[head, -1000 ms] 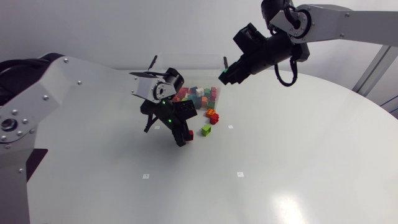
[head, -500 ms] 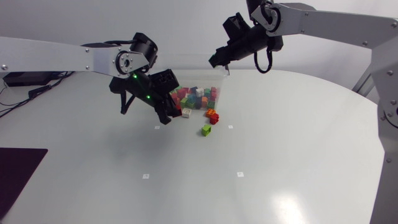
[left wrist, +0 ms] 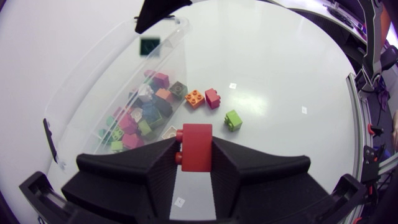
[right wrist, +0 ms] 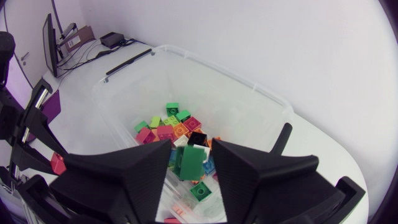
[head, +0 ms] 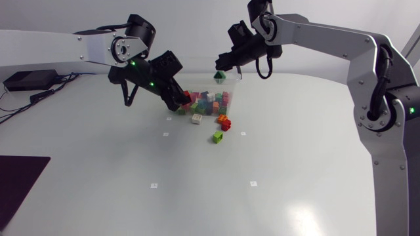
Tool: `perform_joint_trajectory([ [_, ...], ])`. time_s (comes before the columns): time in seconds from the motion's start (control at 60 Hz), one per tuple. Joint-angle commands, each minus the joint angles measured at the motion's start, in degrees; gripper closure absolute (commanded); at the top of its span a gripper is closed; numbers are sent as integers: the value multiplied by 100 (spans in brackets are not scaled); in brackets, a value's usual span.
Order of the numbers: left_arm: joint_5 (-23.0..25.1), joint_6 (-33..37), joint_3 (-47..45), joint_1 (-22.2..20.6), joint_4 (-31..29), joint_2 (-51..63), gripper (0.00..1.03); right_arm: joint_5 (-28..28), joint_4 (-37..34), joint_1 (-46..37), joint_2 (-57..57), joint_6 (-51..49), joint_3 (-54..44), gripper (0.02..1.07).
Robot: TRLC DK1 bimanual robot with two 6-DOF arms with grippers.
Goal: Place the duplo bricks in the container
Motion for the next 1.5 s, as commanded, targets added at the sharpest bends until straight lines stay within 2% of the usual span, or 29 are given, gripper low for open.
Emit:
perform_joint_trajectory([
  [0.0, 154, -282, 173, 150, 214, -100, 84, 54, -13, 52, 169, 140, 139, 13],
  [0.2, 233, -1073, 226, 378, 1242, 6, 84, 54, 145, 52, -51, 210, -98, 11],
  [0.35, 242, -1407, 376, 431, 1655, 173, 84, 54, 391, 52, -437, 236, -625, 11],
  [0.583, 242, -1961, 1000, 466, 2349, 858, 84, 54, 831, -10, -1431, 105, -2172, 11],
  [0.867, 233, -2374, 1641, 475, 2683, 1614, 84, 28, 1261, -27, -2415, -71, -3807, 11],
  [0.9, 233, -2401, 1676, 475, 2683, 1658, 80, 28, 1288, -27, -2503, -80, -3948, 11],
  [0.933, 216, -2436, 1694, 457, 2683, 1684, 68, 10, 1288, -27, -2573, -89, -4071, 11],
  [0.95, 207, -2436, 1694, 457, 2683, 1684, 66, 10, 1296, -27, -2600, -106, -4115, 11],
  [0.967, 189, -2453, 1694, 449, 2683, 1684, 50, 10, 1323, -27, -2644, -106, -4202, 11],
  [0.983, 189, -2453, 1685, 449, 2683, 1684, 49, 10, 1332, -27, -2652, -106, -4211, 11],
  [1.0, 136, -2453, 1676, 431, 2683, 1684, 30, 10, 1384, -27, -2714, -106, -4325, 11],
  [1.017, 75, -2453, 1659, 422, 2683, 1684, 21, 10, 1393, -27, -2749, -115, -4369, 11],
  [1.033, 40, -2453, 1641, 413, 2683, 1684, 13, 10, 1411, -27, -2775, -124, -4422, 11],
  [1.067, 5, -2453, 1580, 413, 2692, 1658, 6, 10, 1428, -27, -2828, -141, -4510, 11],
  [1.133, -57, -2480, 1386, 431, 2727, 1517, 5, 1, 1428, -27, -2934, -203, -4642, 11],
  [1.2, -198, -2594, 912, 431, 3052, 1166, 5, 1, 1446, -36, -3039, -247, -4774, 11],
  [1.3, -373, -2664, -134, 387, 3474, 419, 5, -7, 1481, -62, -3180, -282, -4941, 11],
  [1.367, -672, -2629, -820, 273, 3835, 58, 5, -43, 1507, -97, -3250, -282, -5020, 11],
  [1.483, -909, -2611, -1523, 202, 3896, -205, 6, -60, 1525, -97, -3320, -282, -5152, 11],
])
